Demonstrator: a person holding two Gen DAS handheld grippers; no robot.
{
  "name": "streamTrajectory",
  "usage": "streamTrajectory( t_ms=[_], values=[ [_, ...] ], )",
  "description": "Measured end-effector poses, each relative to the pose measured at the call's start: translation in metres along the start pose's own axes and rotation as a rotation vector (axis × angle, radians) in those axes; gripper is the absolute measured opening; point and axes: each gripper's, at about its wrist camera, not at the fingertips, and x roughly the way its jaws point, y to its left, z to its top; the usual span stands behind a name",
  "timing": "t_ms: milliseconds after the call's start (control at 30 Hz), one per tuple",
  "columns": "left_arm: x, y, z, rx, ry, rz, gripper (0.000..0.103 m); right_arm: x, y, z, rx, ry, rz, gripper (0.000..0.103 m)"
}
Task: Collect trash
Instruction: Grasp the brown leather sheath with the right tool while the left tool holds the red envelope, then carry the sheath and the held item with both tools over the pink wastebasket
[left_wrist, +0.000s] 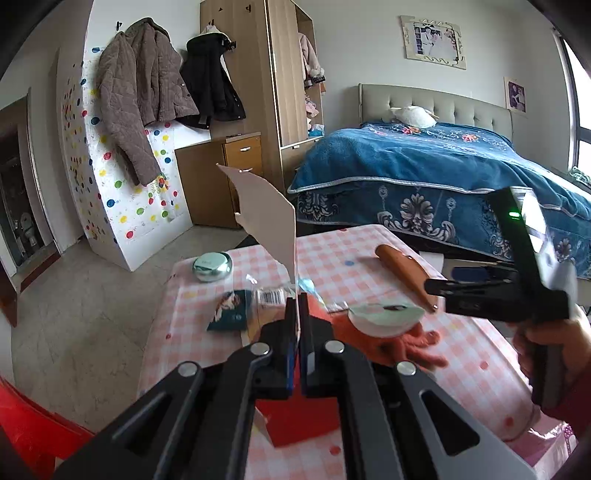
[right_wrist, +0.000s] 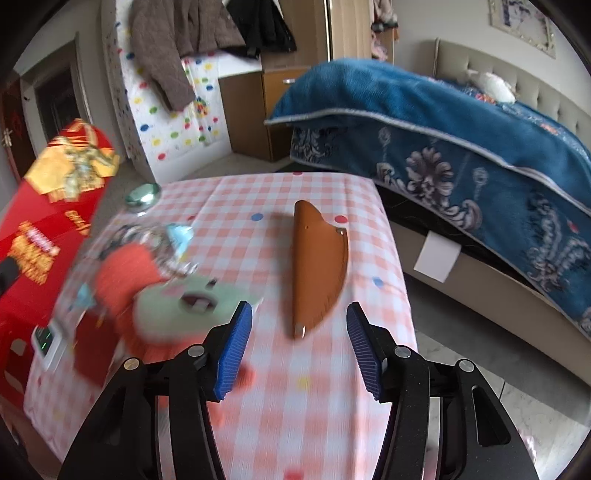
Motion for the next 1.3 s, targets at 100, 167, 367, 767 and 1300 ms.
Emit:
streamTrajectory(
  t_ms=[100, 167, 367, 767, 1300],
  values=[
    [0.012, 0.004, 0.004, -0.003, 0.006, 0.002, 0.000, 0.030, -0.003, 0.018, 0.010, 0.036, -0.018, 0.058],
    [0.021, 0.009, 0.005, -0.010, 0.015, 0.002, 0.000, 0.052, -0.007, 0.027, 0.024, 0.075, -0.026, 0.059],
    [0.036, 0.015, 0.004, -0.019, 0.033, 0.008, 0.000, 0.080, -0.009, 0.036, 0.011, 0.105, -0.056, 0.059],
    [0.001, 0.008, -0.012, -0.046, 0.031, -0.017, 0.000, 0.020, -0.011, 0.017, 0.026, 0.000, -0.017, 0.052],
    [-0.092, -0.106, -0.057, 0.057, 0.004, -0.275, 0.000, -0.149, -0.032, -0.115, 0.168, -0.123, 0.011, 0.052]
  ],
)
